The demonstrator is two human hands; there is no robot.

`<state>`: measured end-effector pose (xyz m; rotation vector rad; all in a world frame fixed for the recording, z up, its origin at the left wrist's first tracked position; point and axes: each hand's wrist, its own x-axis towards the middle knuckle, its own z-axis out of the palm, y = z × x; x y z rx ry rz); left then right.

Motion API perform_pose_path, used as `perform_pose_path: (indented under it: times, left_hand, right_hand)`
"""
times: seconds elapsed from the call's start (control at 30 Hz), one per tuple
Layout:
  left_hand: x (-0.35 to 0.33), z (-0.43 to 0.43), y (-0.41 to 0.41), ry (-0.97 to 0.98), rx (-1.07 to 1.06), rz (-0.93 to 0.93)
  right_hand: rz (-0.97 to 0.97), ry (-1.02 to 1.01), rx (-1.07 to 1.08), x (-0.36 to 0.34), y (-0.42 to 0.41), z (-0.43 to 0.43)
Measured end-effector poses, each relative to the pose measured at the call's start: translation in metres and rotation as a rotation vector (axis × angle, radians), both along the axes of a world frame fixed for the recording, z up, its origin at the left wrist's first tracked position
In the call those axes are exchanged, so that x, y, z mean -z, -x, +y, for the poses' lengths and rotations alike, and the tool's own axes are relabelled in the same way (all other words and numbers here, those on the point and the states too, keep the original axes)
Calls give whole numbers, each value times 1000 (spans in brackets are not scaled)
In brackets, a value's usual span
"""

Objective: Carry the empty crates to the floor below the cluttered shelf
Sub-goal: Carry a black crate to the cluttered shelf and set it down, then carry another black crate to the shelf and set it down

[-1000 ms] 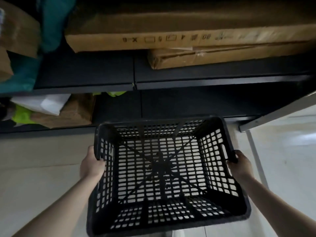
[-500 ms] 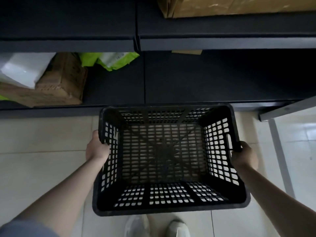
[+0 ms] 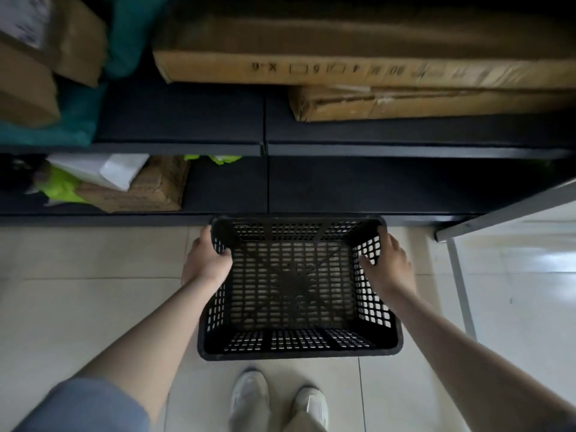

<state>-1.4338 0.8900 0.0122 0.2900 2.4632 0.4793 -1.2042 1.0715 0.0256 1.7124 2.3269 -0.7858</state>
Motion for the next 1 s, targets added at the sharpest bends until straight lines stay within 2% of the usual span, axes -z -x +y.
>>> perform_pose_path:
  times: [0.07, 0.27, 0.37, 0.5, 0.6, 0.73, 1.0]
  left_hand:
    - [-37, 4, -9, 10, 53, 7]
    - [-235, -17, -27, -55, 146, 90]
    - [-329, -44, -23, -146, 65, 130]
    - [-437, -105, -24, -339, -168, 209]
    - [-492, -156, -31, -386, -223, 318]
    - [-552, -249, -54, -374, -398, 423]
    - [-623, -469, -143, -294, -752, 618]
  right_hand:
    - [-2, -28, -100, -40, 13, -5]
    - [65, -119, -364, -235, 48, -37]
    - [157, -170, -439, -322, 68, -61]
    - [292, -174, -597, -414, 85, -117]
    - [377, -173, -706, -463, 98, -155]
    - [488, -212, -872, -539, 119, -227]
    - [650, -189, -1238, -629, 132, -432]
